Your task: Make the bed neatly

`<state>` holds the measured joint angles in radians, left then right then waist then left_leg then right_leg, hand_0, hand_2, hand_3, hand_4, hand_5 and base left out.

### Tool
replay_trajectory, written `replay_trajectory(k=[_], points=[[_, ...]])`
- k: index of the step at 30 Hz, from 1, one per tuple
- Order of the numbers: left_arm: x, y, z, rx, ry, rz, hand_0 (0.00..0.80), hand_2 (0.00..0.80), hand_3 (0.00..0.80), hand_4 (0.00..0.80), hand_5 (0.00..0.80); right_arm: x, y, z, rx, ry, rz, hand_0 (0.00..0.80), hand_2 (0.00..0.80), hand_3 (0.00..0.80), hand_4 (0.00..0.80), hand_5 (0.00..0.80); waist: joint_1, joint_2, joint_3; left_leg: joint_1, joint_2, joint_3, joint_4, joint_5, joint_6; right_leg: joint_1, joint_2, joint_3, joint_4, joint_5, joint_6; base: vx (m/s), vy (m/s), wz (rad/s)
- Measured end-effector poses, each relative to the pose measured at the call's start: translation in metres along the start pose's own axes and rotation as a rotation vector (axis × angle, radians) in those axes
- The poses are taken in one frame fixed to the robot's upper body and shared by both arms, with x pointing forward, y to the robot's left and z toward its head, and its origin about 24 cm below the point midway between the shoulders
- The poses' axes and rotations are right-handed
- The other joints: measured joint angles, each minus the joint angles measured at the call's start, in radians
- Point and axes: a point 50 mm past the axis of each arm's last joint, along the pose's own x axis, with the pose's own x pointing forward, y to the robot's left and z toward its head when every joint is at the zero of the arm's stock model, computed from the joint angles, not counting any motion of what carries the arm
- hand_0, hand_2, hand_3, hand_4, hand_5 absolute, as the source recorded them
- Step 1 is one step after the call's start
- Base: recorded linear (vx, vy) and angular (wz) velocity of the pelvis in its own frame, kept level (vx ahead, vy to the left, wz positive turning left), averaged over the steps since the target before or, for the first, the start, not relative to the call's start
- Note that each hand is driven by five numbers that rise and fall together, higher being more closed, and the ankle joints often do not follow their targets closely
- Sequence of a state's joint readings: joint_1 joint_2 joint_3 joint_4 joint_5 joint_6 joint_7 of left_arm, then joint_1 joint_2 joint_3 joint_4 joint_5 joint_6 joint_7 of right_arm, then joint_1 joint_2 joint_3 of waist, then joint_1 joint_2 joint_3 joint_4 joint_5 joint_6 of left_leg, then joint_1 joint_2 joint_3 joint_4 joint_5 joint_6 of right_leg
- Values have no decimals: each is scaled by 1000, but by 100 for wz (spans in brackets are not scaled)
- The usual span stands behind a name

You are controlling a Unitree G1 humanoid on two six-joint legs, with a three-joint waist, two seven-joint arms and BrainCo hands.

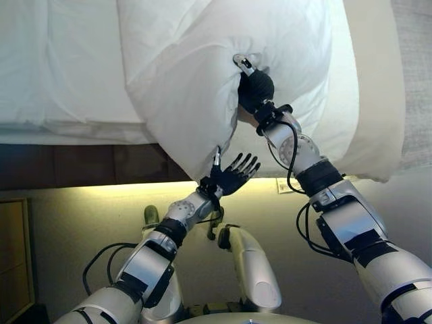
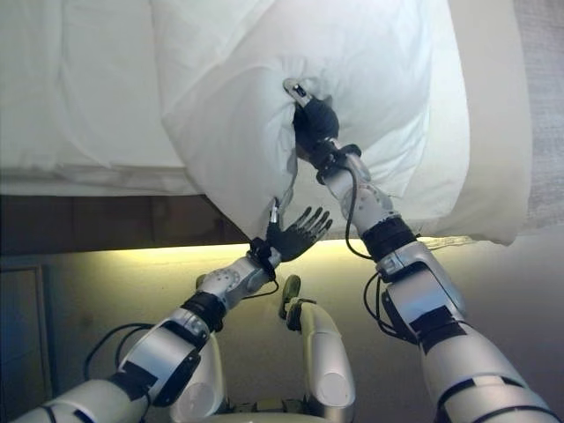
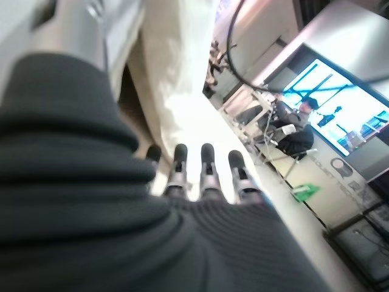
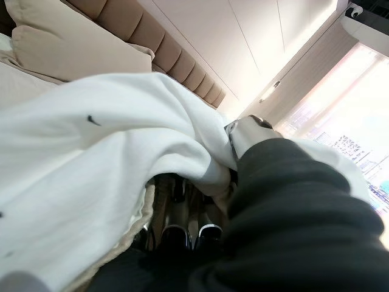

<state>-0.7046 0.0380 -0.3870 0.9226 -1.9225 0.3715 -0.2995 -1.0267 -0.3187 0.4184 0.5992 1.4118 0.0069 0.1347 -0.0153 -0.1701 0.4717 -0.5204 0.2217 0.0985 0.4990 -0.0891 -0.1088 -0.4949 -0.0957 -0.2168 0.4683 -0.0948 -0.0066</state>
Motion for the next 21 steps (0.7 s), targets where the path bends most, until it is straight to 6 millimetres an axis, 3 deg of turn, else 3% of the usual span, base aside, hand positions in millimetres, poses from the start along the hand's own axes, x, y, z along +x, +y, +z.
replay_trajectory(k=[8, 14, 21], points=[[6, -37, 26, 5, -173, -262, 0, 0, 0, 0, 0, -6, 19, -8, -16, 27, 86, 800, 800, 800, 800, 800, -52, -11, 5, 2, 2, 12, 0, -1, -2, -8, 7, 13, 0, 4, -1, 11, 25, -6], [6, -49, 35, 6, -324, -406, 0, 0, 0, 0, 0, -17, 15, -17, -19, 45, 89, 800, 800, 800, 800, 800, -52, -14, 6, 1, 4, 11, -8, -2, -4, -14, 7, 16, 2, 4, -1, 9, 3, -1], [0, -75, 41, 27, -449, -670, 0, 0, 0, 0, 0, -27, 14, -21, -5, 45, 102, 800, 800, 800, 800, 800, -51, -39, 14, -18, 5, -9, -8, 0, -6, -15, 5, -7, 1, 3, -2, 6, -40, 8]])
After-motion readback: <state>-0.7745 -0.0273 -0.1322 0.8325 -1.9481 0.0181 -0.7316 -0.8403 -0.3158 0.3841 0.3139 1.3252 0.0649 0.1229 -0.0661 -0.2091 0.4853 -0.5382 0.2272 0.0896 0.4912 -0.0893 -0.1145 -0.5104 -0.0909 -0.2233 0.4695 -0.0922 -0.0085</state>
